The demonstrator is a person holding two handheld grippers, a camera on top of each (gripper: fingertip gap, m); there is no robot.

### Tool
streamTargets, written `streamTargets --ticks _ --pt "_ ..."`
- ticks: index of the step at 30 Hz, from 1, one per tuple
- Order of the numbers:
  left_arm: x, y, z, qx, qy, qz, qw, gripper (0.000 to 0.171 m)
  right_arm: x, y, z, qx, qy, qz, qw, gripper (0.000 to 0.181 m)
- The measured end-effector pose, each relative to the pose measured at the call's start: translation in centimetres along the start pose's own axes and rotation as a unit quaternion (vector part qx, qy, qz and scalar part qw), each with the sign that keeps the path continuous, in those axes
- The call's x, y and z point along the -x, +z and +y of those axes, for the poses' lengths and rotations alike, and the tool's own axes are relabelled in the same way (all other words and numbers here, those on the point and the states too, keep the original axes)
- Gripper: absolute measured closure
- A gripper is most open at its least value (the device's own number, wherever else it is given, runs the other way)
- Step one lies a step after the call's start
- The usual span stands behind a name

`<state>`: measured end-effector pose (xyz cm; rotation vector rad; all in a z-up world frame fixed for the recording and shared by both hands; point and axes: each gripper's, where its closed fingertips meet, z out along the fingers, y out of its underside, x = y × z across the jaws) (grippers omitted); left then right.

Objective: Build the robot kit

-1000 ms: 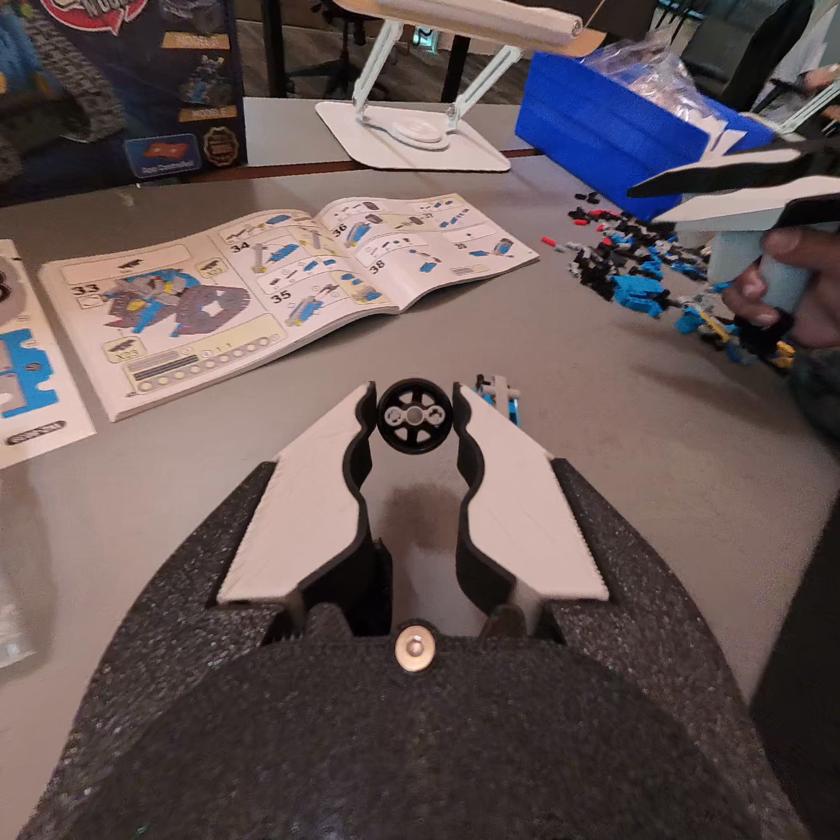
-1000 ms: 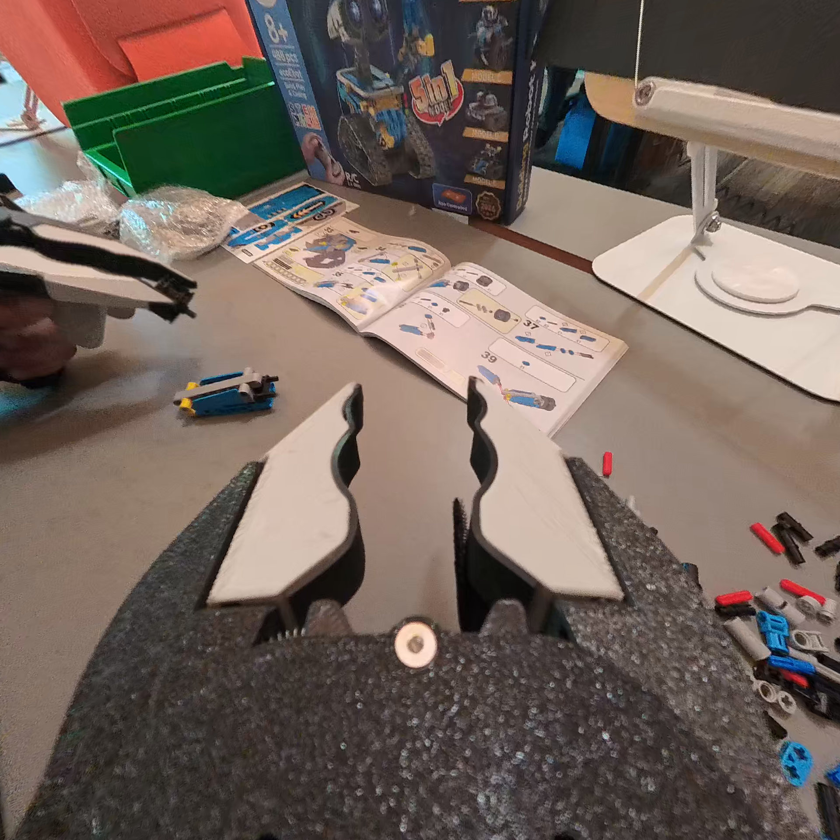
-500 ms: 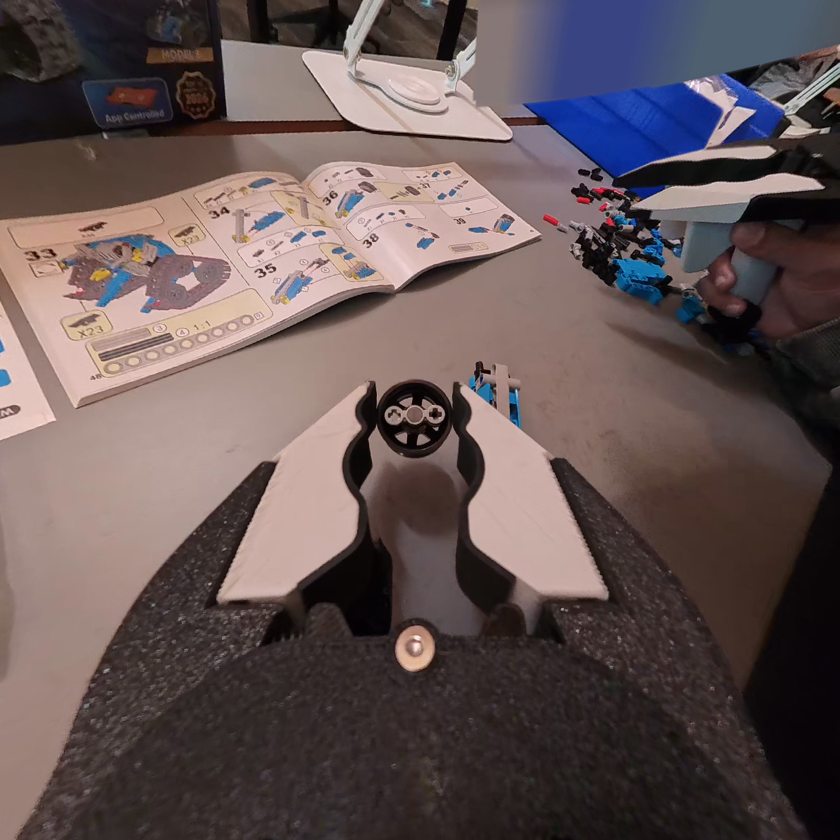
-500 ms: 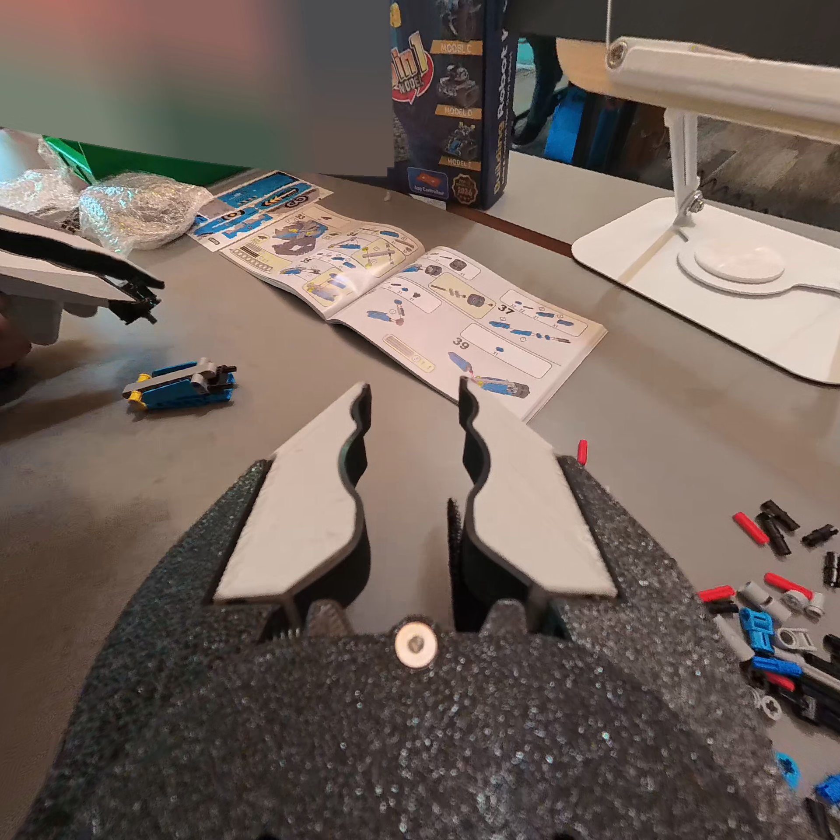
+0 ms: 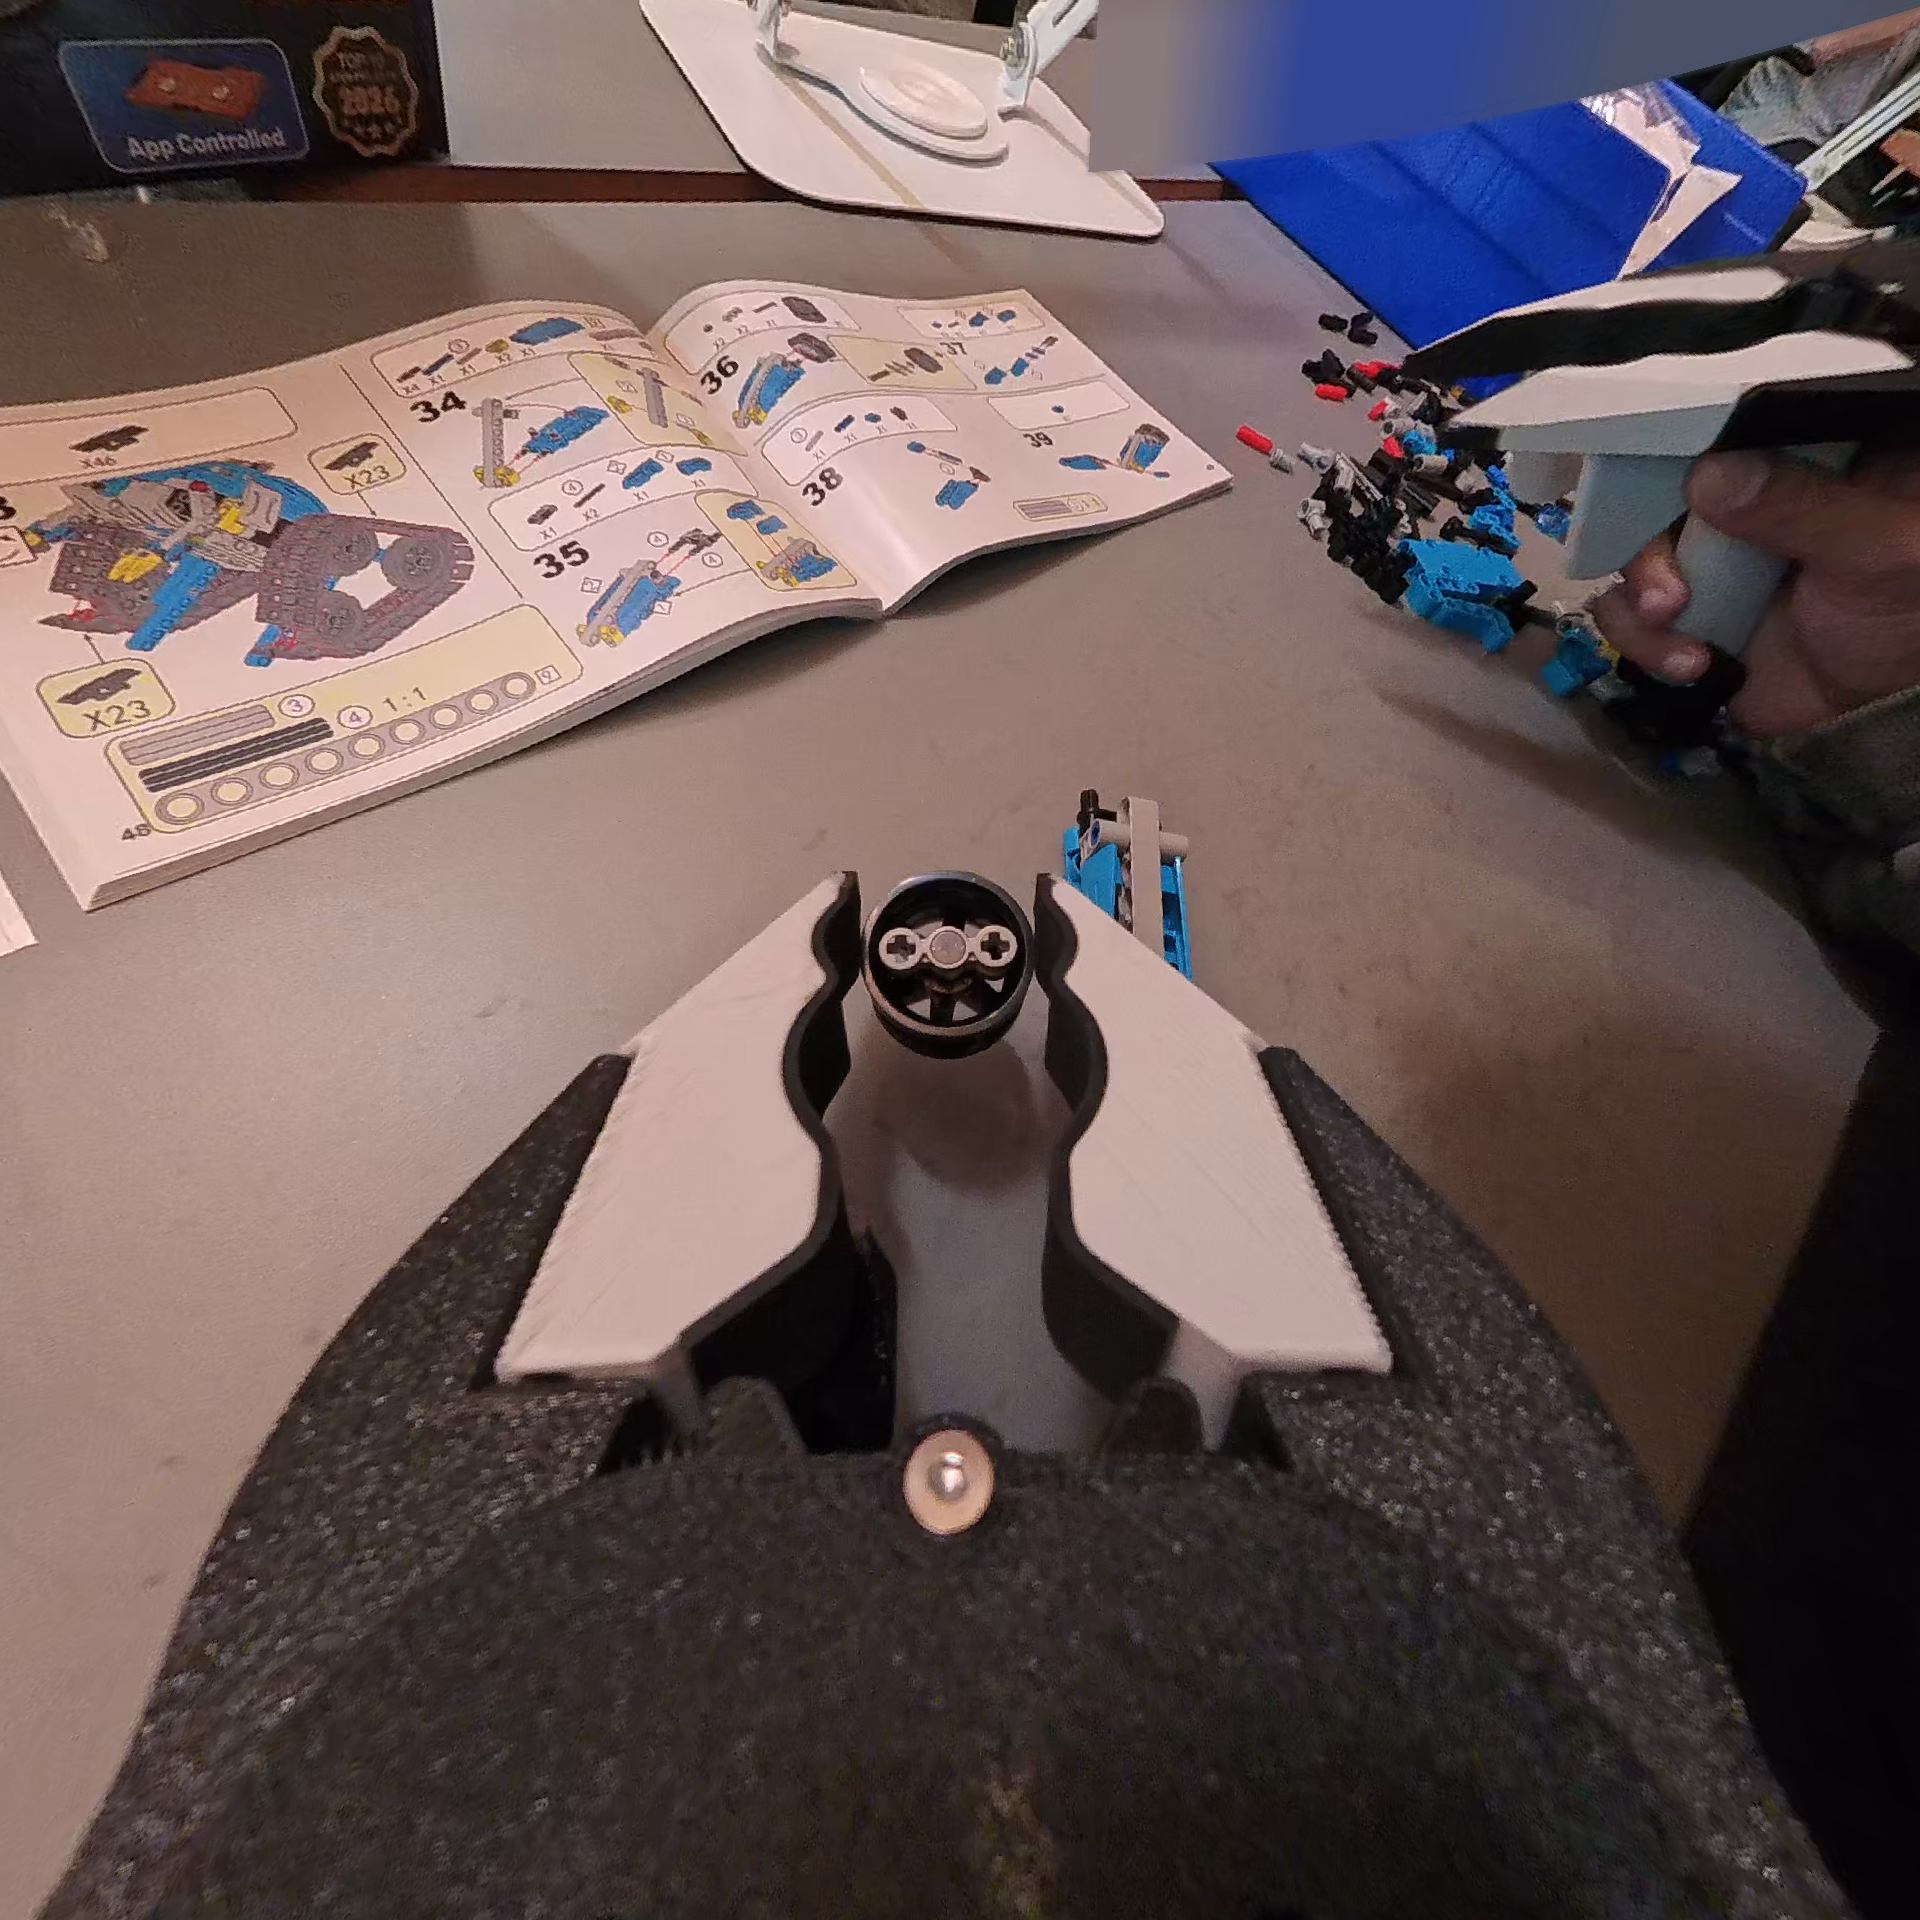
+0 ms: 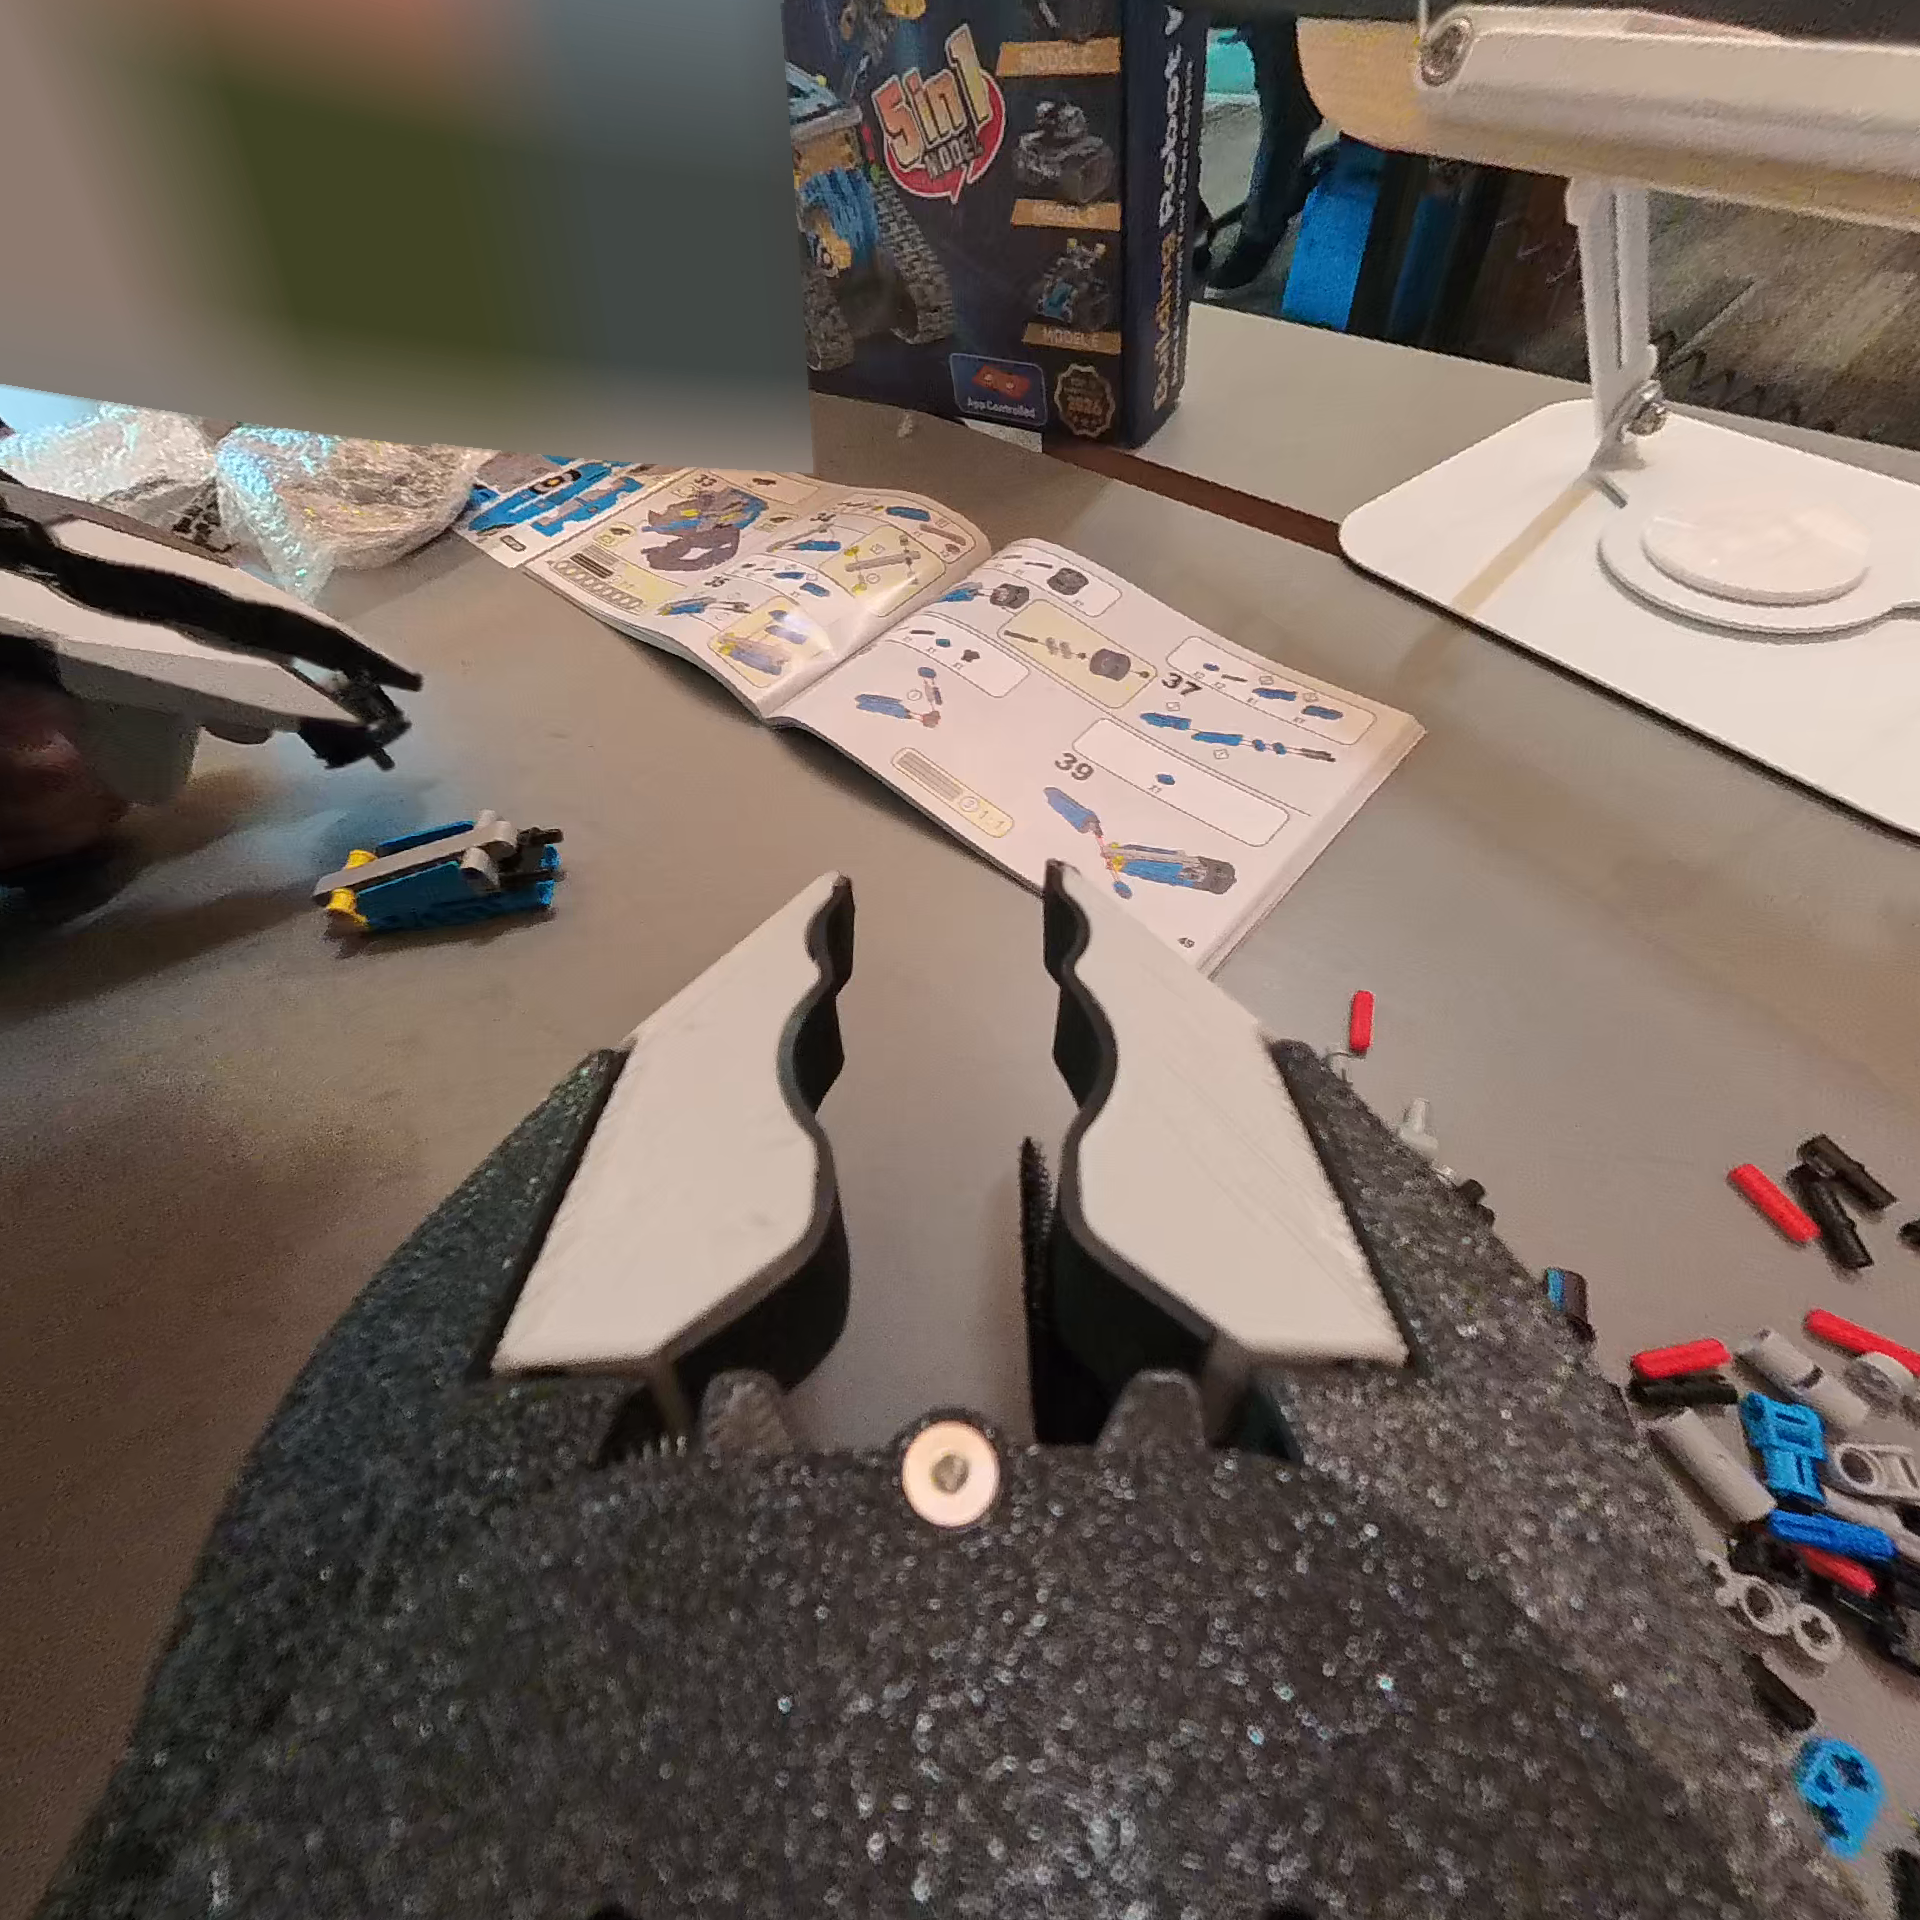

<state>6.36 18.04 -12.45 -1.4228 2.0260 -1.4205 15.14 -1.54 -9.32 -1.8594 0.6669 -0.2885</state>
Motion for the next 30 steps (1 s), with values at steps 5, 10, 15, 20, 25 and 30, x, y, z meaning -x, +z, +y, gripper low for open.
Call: streamTargets --ticks 5,10,15,20,25,30 --pt "-0.6 0.3 0.4 0.015 0.029 -0.001 0.999 0.139 1.8 0.4 0.7 0.038 -0.004 -0.040 0.998 0.147" --pt "-0.9 0.2 0.1 0.004 0.107 -0.036 0.994 0.139 4.5 0.5 0.3 0.044 -0.036 -0.090 0.994 0.147" --pt "-3.2 -1.6 -2.4 -0.072 0.222 -0.069 0.970 0.139 10.6 1.3 -2.4 0.073 0.092 -0.235 0.965 0.126" --pt "-6.6 -3.3 -3.8 -0.139 0.333 -0.092 0.928 0.139 17.3 4.4 -2.9 0.160 0.067 -0.321 0.931 0.112" --pt "-7.6 -3.0 -3.4 -0.133 0.358 -0.085 0.920 0.139 22.4 4.7 -2.4 0.171 0.195 -0.464 0.847 0.122" --pt "-9.1 -3.4 -3.5 -0.152 0.383 -0.070 0.909 0.139 22.3 4.3 -2.0 0.136 0.196 -0.459 0.856 0.149"
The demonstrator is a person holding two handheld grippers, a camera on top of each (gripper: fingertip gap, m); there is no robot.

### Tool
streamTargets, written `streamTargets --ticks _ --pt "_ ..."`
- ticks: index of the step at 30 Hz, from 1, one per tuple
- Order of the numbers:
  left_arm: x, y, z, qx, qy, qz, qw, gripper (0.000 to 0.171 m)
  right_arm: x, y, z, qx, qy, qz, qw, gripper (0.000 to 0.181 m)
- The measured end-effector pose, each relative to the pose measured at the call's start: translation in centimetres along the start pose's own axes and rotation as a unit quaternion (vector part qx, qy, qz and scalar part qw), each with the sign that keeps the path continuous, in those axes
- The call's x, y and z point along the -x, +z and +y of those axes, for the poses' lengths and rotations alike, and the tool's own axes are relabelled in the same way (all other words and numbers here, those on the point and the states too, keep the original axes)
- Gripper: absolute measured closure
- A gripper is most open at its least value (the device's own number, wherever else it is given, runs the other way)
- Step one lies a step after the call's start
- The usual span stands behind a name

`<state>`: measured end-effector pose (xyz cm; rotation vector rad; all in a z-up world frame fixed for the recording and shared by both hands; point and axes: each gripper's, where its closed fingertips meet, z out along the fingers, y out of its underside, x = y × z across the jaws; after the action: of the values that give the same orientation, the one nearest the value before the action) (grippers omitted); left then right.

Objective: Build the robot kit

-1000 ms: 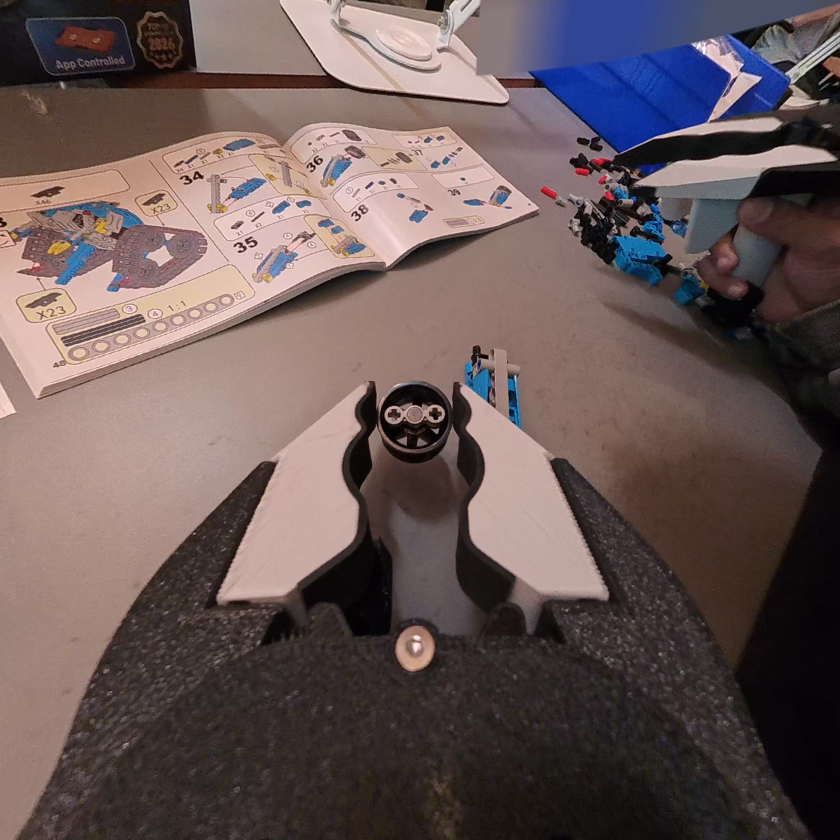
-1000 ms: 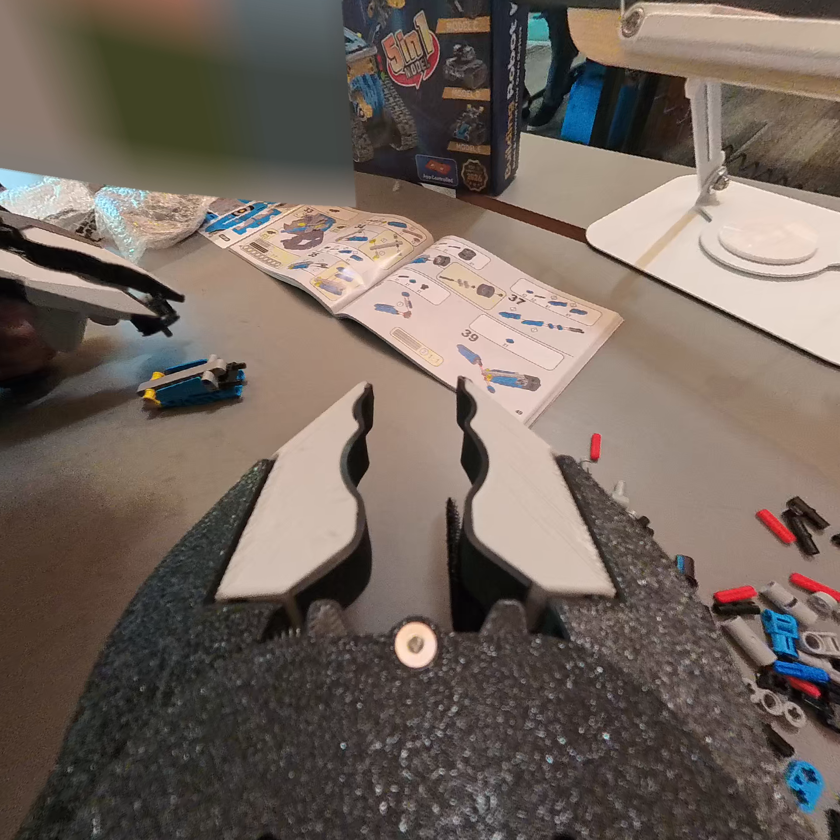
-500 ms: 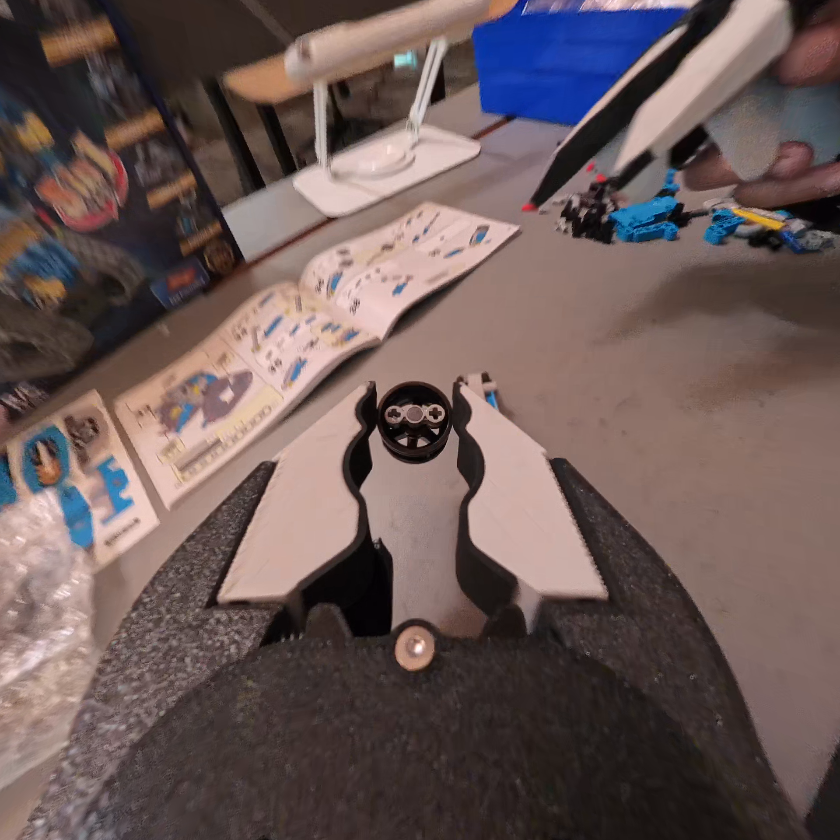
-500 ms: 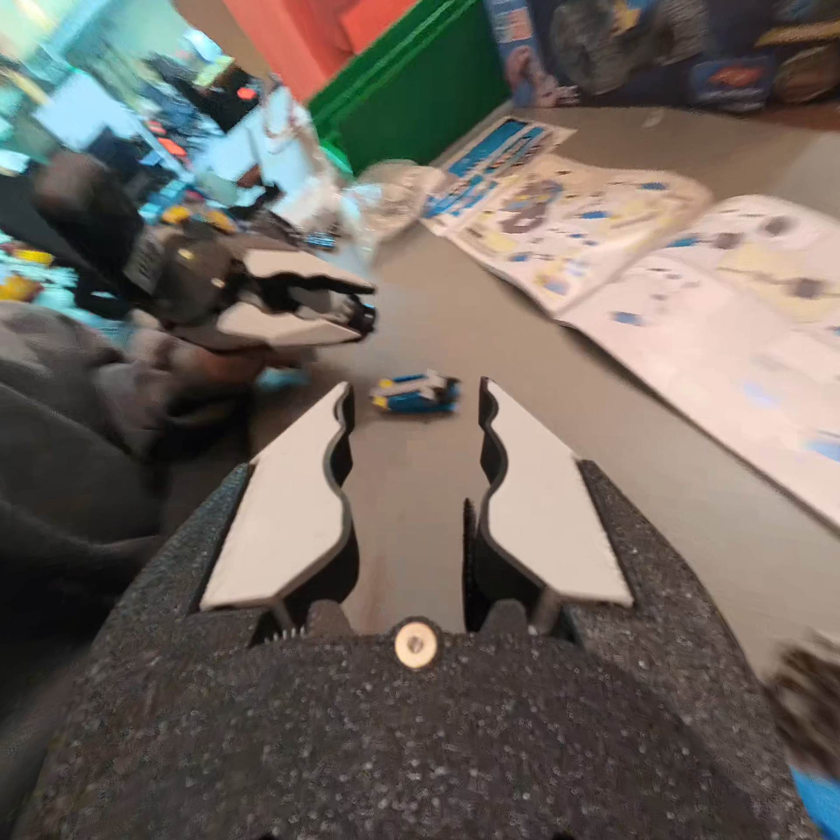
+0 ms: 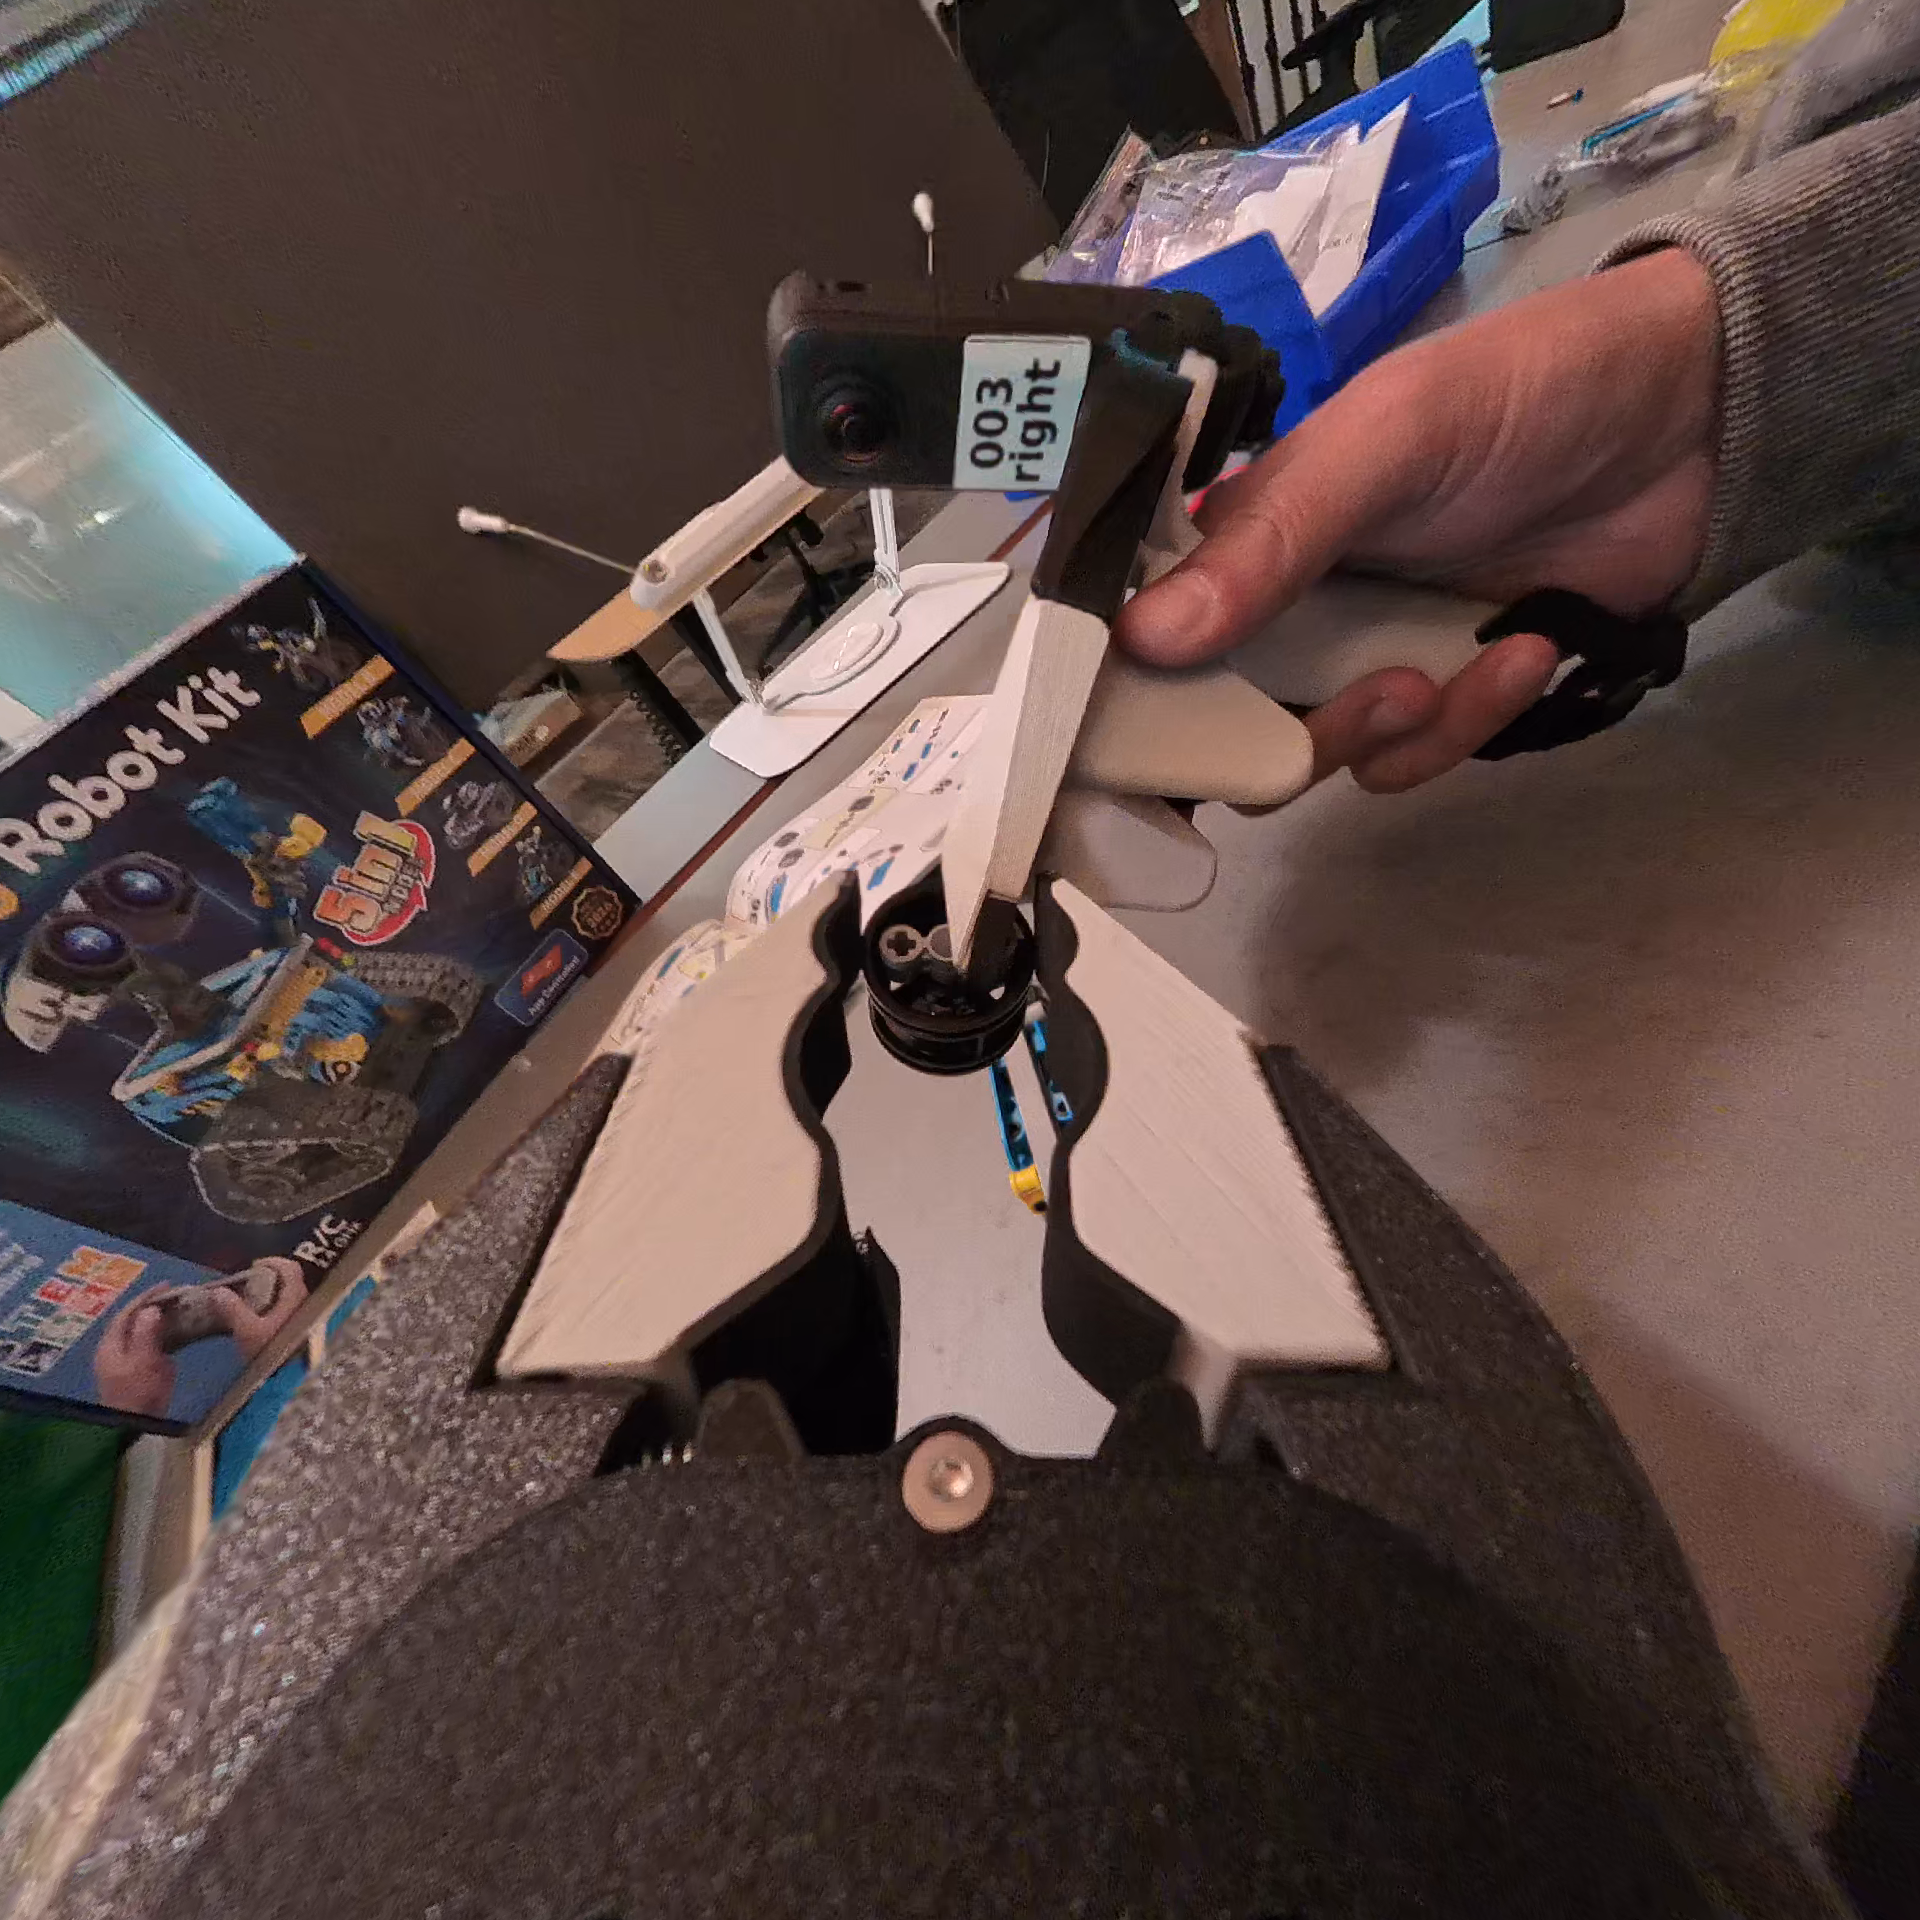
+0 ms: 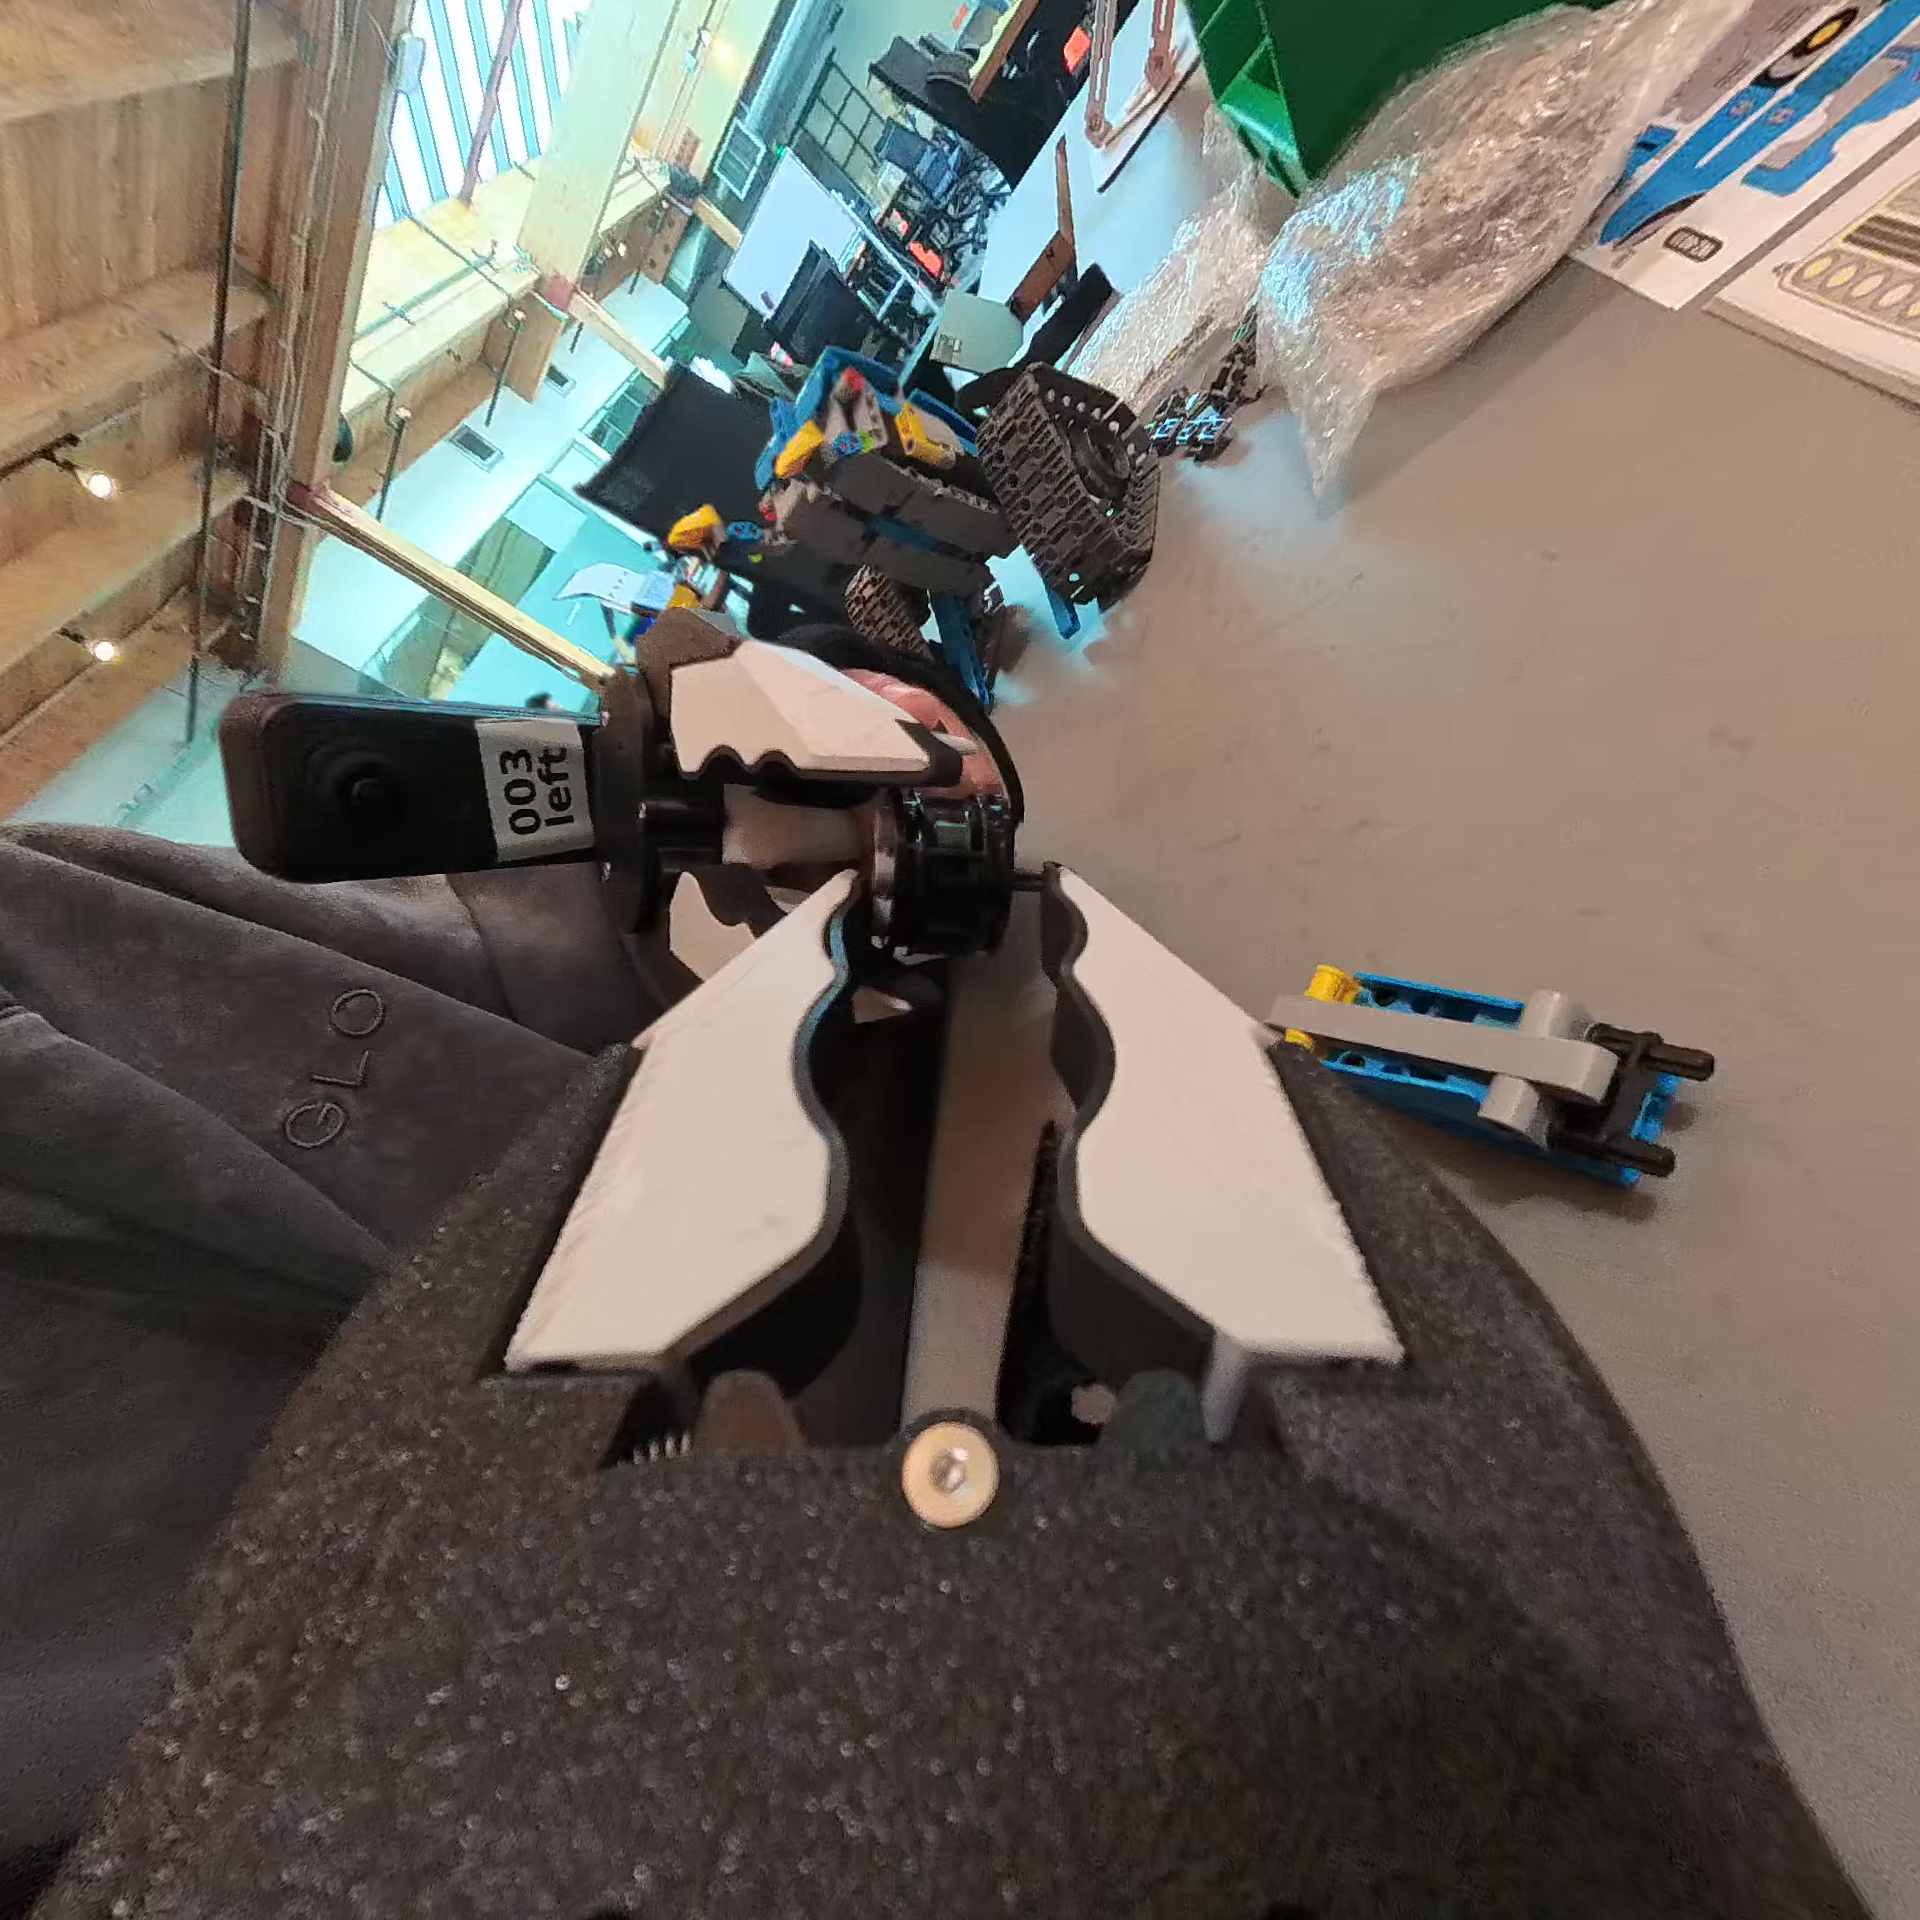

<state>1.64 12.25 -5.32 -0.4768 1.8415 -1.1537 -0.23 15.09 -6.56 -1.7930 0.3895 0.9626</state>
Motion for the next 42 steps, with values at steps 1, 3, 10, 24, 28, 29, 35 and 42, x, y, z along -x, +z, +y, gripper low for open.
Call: streamTargets --ticks 1,3,10,24,28,29,35,42 --pt "-0.2 0.1 0.1 0.003 0.011 -0.003 1.000 0.139 0.0 -0.1 0.2 0.005 -0.003 0.004 1.000 0.149" --pt "-0.2 0.4 0.5 0.013 0.031 -0.013 0.999 0.139 -0.5 -0.4 0.2 0.002 -0.019 0.032 0.999 0.149" --pt "0.6 0.7 1.3 0.031 0.001 -0.017 0.999 0.139 -0.1 -2.6 -1.4 -0.032 -0.088 0.081 0.992 0.147" --pt "0.1 0.2 0.0 -0.004 0.006 -0.006 1.000 0.139 0.8 -1.5 -0.1 -0.024 0.034 -0.053 0.998 0.149" --pt "-0.1 0.1 -0.1 -0.009 0.006 -0.001 1.000 0.139 1.1 -2.3 -1.0 -0.058 0.070 -0.091 0.992 0.151" --pt "-0.2 0.1 -0.2 -0.011 0.012 -0.002 1.000 0.139 1.1 -2.4 -1.1 -0.060 0.078 -0.097 0.990 0.149" --pt "-0.6 0.1 -0.3 -0.012 0.024 -0.005 1.000 0.139 1.4 -2.3 -0.8 -0.045 0.068 -0.088 0.993 0.150" --pt "-1.8 1.5 2.9 0.063 -0.182 0.099 0.976 0.121 -2.5 -5.8 -1.4 -0.056 0.057 0.036 0.996 0.151"
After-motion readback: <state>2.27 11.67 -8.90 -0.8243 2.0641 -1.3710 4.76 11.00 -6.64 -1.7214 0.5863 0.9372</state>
